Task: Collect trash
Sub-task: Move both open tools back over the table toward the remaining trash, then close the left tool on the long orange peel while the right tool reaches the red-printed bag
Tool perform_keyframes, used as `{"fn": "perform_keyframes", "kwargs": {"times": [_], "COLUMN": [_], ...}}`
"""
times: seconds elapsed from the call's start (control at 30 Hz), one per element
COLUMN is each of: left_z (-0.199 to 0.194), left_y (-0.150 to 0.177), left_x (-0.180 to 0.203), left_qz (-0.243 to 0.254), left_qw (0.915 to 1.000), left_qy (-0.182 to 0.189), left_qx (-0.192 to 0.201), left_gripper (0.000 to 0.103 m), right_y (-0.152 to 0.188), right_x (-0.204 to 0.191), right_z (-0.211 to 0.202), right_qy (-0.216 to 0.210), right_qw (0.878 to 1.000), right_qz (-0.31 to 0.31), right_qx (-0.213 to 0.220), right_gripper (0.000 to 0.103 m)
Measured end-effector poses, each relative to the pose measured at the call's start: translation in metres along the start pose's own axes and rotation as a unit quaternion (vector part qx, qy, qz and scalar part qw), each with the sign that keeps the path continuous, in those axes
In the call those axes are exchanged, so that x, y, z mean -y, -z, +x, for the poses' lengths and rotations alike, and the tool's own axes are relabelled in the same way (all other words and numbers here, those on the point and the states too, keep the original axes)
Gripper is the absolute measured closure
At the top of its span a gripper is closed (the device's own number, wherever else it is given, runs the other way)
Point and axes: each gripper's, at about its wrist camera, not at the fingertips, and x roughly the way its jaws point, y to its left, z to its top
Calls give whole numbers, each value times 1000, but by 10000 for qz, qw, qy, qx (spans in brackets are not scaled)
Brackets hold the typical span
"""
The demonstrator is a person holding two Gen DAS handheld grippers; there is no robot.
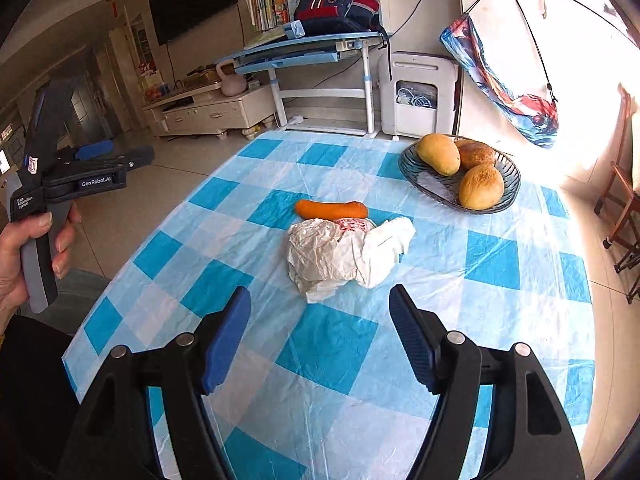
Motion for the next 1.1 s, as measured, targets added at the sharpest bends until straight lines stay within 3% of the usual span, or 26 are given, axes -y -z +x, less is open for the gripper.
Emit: {"fn": "perform_keyframes", "kwargs": {"times": [0.13, 0.23, 0.4, 0.53, 0.63, 0.7, 0.93, 1.1], "left_z": [5, 8, 15, 30, 34, 40, 50, 59], "left_y": [-1, -5, -20, -25, -28, -30, -27, -22], "left_x": [44, 70, 91, 103, 115, 125, 168, 189], "left_qz": [717, 1098, 1164, 1210, 1349, 1459, 2020, 2229], "left_qw": [9966, 9923, 9896, 9885, 9856, 9828, 9690, 9653], "left_qy": [395, 550, 761, 859, 956, 1079, 1385, 1345], "left_qx": [62, 177, 358, 287, 345, 345, 318, 198], "left_gripper": [7, 7, 7, 7, 7, 7, 7, 7], "right_y": [6, 0, -20, -26, -17, -14, -1, 7], "right_x": [21, 23, 13, 9, 12, 13, 10, 33], "right_z": [7, 15, 29, 50, 64, 64, 39, 36], "right_qy": [-16, -45, -64, -188, -409, -543, -611, -835], "right_qw": [9992, 9992, 9999, 9995, 9980, 9969, 9904, 9880], "right_qz": [402, 357, -72, -210, -153, -185, -716, -388], "right_qx": [-69, -185, -68, -141, -451, -545, -1008, -1237], "right_gripper": [32, 30, 25, 25, 57, 66, 69, 69]}}
